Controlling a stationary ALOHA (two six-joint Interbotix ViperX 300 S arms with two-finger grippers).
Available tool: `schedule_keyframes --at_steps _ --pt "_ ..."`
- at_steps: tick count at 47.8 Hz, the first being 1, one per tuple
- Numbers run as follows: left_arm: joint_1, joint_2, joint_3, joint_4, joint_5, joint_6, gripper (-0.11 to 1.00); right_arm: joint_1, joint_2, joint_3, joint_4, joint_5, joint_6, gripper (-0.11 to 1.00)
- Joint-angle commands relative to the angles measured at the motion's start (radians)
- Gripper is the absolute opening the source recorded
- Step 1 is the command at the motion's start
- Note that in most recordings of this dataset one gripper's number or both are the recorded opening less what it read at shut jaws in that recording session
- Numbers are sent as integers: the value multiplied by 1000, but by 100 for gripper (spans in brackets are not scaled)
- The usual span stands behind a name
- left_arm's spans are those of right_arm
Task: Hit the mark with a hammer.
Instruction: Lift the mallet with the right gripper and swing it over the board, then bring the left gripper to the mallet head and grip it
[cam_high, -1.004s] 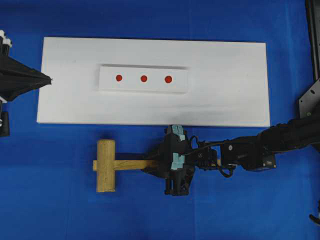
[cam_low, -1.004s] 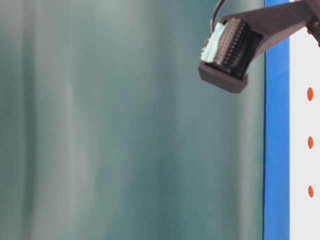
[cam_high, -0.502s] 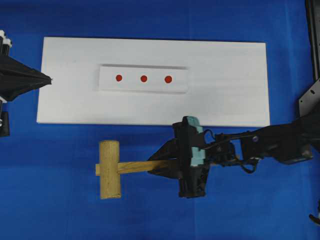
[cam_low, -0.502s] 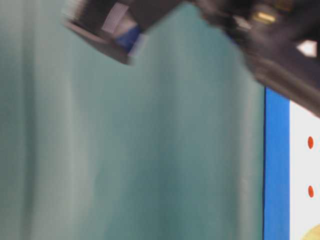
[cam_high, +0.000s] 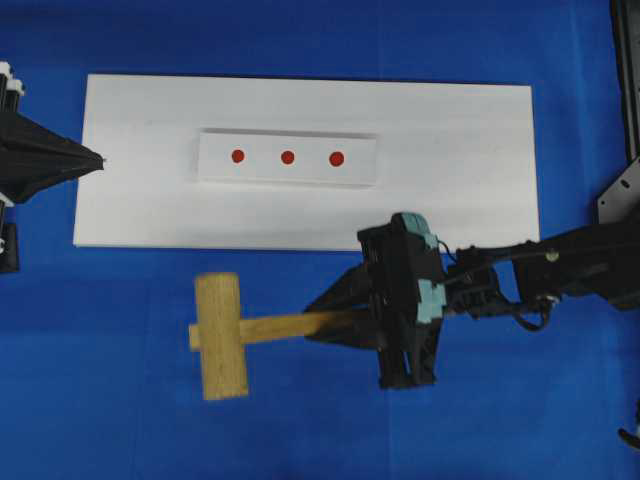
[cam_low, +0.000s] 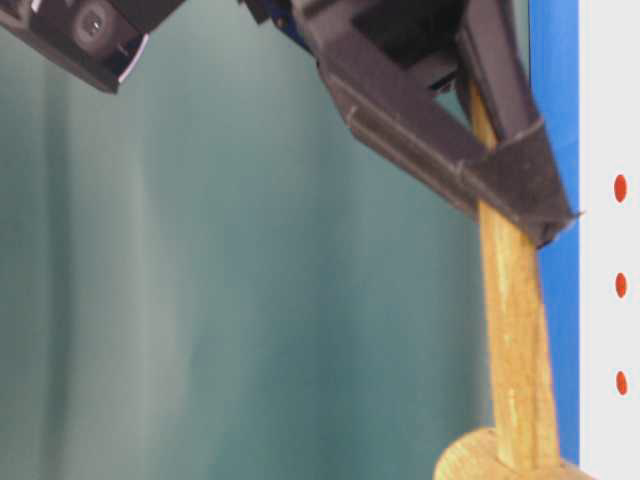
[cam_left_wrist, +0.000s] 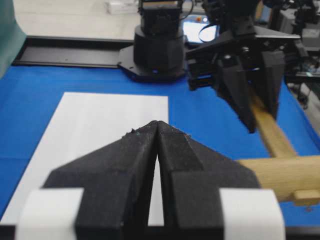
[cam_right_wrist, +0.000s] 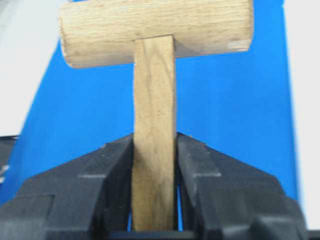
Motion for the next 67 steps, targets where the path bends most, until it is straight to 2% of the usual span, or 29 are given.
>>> schedule_keyframes --at_steps 1,13,19,29,39,48,59,67 --pt "3 3 -9 -2 -3 -2 0 -44 -35 -11 -3 3 -21 9" --pt "3 5 -9 -2 -3 -2 0 -198 -69 -11 -3 95 -192 10" --pt "3 5 -9 -2 -3 -2 0 -250 -89 -9 -5 109 -250 10" --pt "3 5 -9 -2 -3 -2 0 -279 -94 -8 -9 103 -288 10" --pt "3 8 -9 -3 -3 -3 0 -299 -95 -11 -83 40 -379 9" --pt "3 8 -8 -5 -3 -26 0 -334 -95 -12 -114 -52 -572 9" --pt "3 6 -8 -3 -3 -66 0 -339 -95 -9 -109 -179 -897 9" --pt "3 2 -8 -3 -3 -71 0 -331 -94 -11 -89 -239 -1068 9"
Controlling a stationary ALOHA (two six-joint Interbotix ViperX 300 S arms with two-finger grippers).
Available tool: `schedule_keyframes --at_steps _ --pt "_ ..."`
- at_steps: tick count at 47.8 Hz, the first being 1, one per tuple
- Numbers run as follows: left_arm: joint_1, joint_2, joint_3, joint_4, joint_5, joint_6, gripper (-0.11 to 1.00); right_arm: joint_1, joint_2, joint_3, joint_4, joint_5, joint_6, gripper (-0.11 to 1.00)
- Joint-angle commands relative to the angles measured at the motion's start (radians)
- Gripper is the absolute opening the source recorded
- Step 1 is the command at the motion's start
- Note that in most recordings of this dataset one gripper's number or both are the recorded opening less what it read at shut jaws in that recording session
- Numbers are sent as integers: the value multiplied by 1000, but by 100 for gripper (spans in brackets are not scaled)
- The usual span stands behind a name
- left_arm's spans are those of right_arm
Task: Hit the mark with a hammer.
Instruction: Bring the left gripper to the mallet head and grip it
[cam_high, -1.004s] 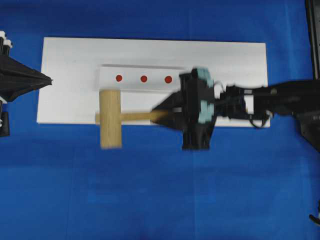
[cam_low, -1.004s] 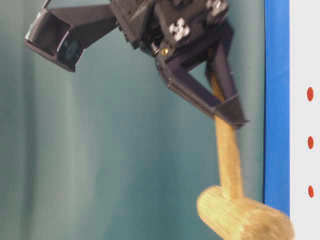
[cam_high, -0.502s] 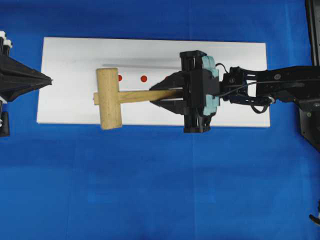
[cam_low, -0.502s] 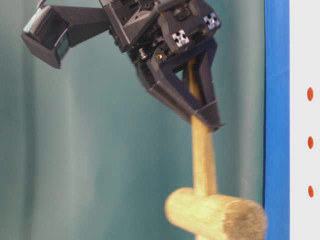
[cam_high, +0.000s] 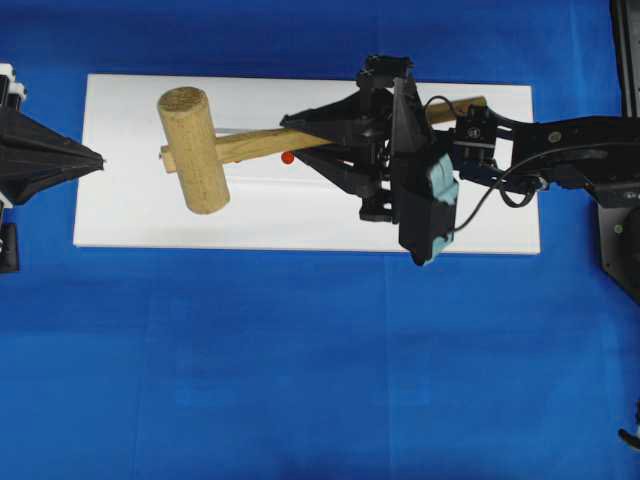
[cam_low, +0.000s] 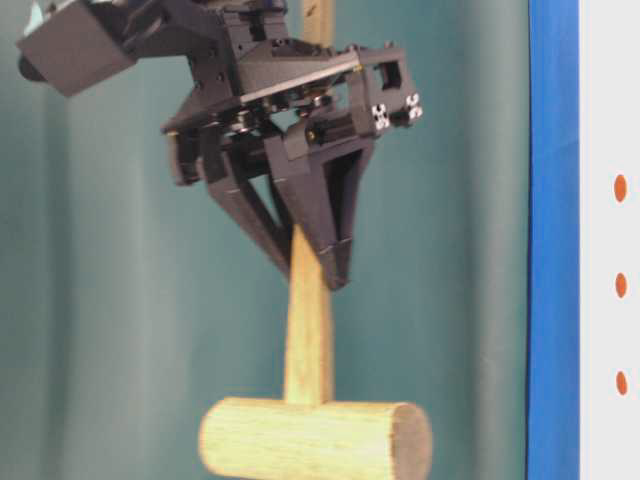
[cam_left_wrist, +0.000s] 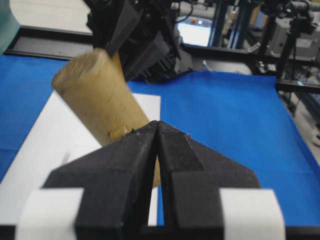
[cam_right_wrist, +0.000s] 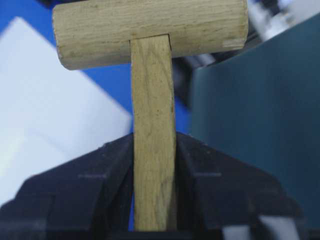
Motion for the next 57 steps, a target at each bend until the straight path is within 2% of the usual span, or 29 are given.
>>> schedule_keyframes --at_steps 1,8,20,28,32,39,44,47,57 --pt "2 0 -8 -2 -5 -2 0 6 -31 -14 15 -44 -58 9" --pt "2 -2 -8 -2 -5 -2 0 11 -31 -12 40 -52 -124 9" --pt "15 -2 -8 -2 -5 -5 0 17 -31 -11 44 -49 -127 9" --pt "48 -2 -6 -5 -5 -55 2 26 -31 -11 44 -49 -127 9" --pt "64 5 -3 -5 -5 -78 17 26 -31 -11 44 -48 -127 9" --pt "81 12 -3 -5 -5 -95 64 26 -31 -12 51 -48 -127 9" --pt "83 12 -3 -5 -9 -97 88 26 -31 -11 55 -48 -127 9" --pt "81 14 -5 -5 -11 -98 94 26 -29 -12 58 -48 -127 9" --pt "81 48 -9 -11 -91 -140 94 26 -31 -14 57 -43 -129 9"
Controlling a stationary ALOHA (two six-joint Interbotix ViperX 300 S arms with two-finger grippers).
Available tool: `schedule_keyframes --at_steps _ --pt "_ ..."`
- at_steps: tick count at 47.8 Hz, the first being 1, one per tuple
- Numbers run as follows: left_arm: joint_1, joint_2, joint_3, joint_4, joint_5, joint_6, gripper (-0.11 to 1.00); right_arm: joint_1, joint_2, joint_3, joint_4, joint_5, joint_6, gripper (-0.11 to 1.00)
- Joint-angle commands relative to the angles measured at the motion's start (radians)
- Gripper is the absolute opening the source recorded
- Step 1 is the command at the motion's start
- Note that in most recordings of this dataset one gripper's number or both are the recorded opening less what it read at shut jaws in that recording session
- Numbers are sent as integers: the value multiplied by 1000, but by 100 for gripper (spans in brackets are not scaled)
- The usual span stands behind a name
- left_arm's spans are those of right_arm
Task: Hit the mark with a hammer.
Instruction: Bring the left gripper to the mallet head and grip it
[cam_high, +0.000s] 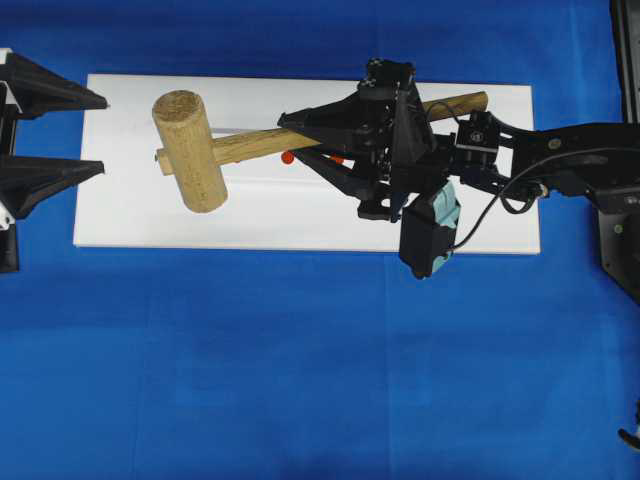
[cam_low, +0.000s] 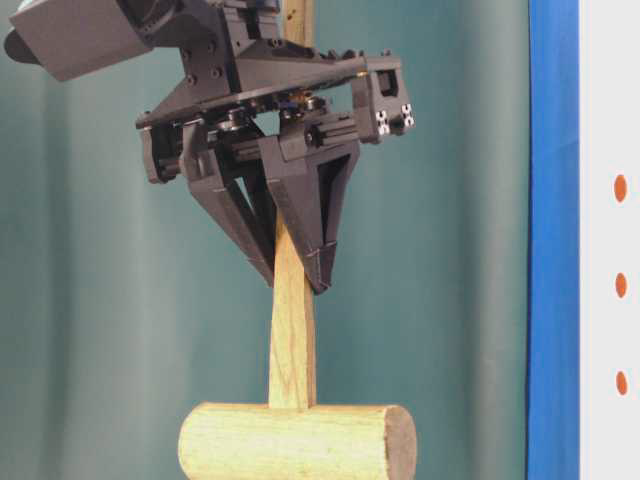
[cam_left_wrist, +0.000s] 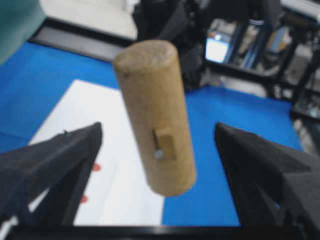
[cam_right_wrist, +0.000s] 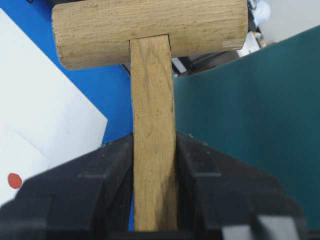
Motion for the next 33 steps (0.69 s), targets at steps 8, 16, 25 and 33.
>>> schedule_keyframes --at_steps 8,16,25,33 --pt "5 120 -38 -2 -87 -43 94 2 -31 -14 2 -9 3 9" --pt "6 238 -95 -2 -155 -51 94 2 -31 -14 2 3 3 9" --pt "12 365 -160 -2 -222 -57 94 0 -31 -12 12 9 3 9" --pt "11 451 -213 -2 -222 -83 94 0 -31 -14 12 12 2 9"
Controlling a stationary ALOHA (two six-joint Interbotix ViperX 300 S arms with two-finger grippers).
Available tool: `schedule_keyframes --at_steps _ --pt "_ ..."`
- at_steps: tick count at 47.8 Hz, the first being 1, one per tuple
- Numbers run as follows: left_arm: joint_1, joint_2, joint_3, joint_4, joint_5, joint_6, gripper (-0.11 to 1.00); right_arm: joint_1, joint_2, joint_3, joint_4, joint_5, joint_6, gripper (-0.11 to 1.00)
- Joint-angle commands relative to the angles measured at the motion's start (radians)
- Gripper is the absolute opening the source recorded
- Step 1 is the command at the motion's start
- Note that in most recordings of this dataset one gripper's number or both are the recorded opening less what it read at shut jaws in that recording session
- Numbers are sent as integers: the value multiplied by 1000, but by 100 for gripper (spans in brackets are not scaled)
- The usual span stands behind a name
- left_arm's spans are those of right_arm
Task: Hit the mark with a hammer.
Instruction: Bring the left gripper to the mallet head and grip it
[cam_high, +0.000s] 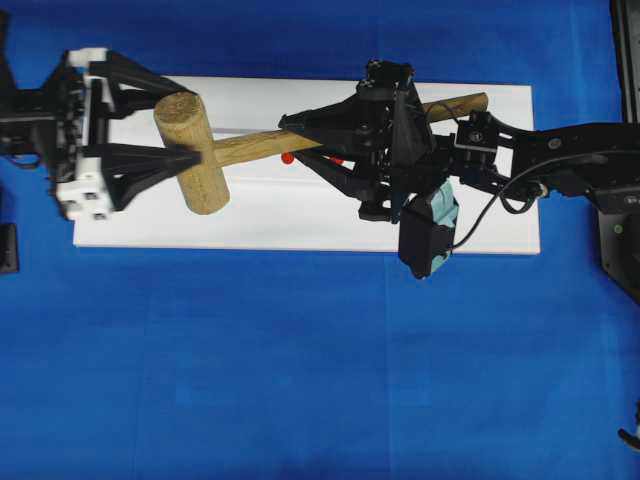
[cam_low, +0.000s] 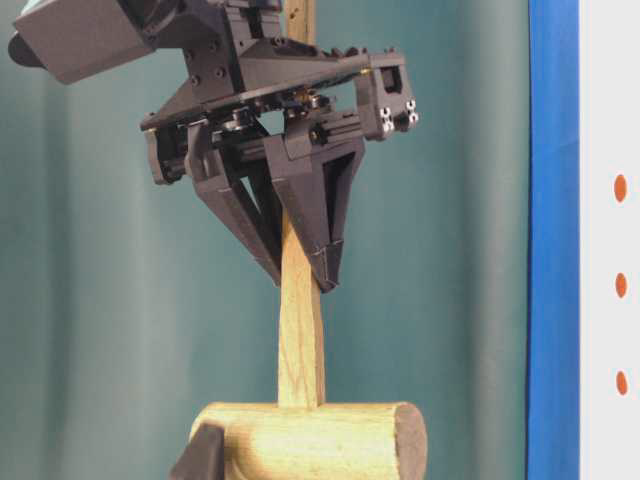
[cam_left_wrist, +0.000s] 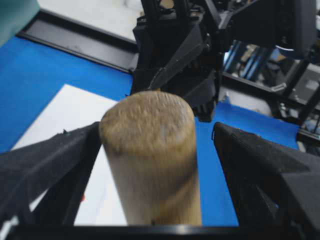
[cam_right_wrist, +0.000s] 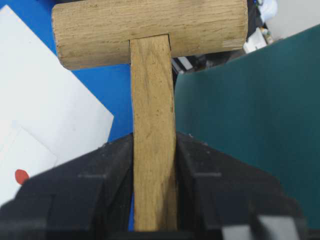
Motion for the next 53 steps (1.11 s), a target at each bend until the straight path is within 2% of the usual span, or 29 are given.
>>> schedule_keyframes --at_steps 1,14,18,23,24,32,51,53 --pt "2 29 -46 0 -8 -12 94 0 -32 -14 3 -8 2 9" --pt "5 60 -71 -2 23 -48 91 -2 -32 -17 5 -8 2 9" --pt "5 58 -69 -2 38 -74 76 -3 -31 -18 6 -8 2 9" --pt "5 51 -63 3 49 -75 46 -3 -32 -18 5 -6 2 9" --pt "5 51 -63 3 49 -74 43 -3 -32 -18 5 -5 2 9" --pt "5 51 -63 3 54 -61 45 -9 -32 -21 21 21 3 9" --pt "5 43 -61 5 55 -52 45 -29 -32 -40 140 115 3 10" --pt "5 43 -61 6 55 -51 45 -31 -32 -40 150 129 3 16"
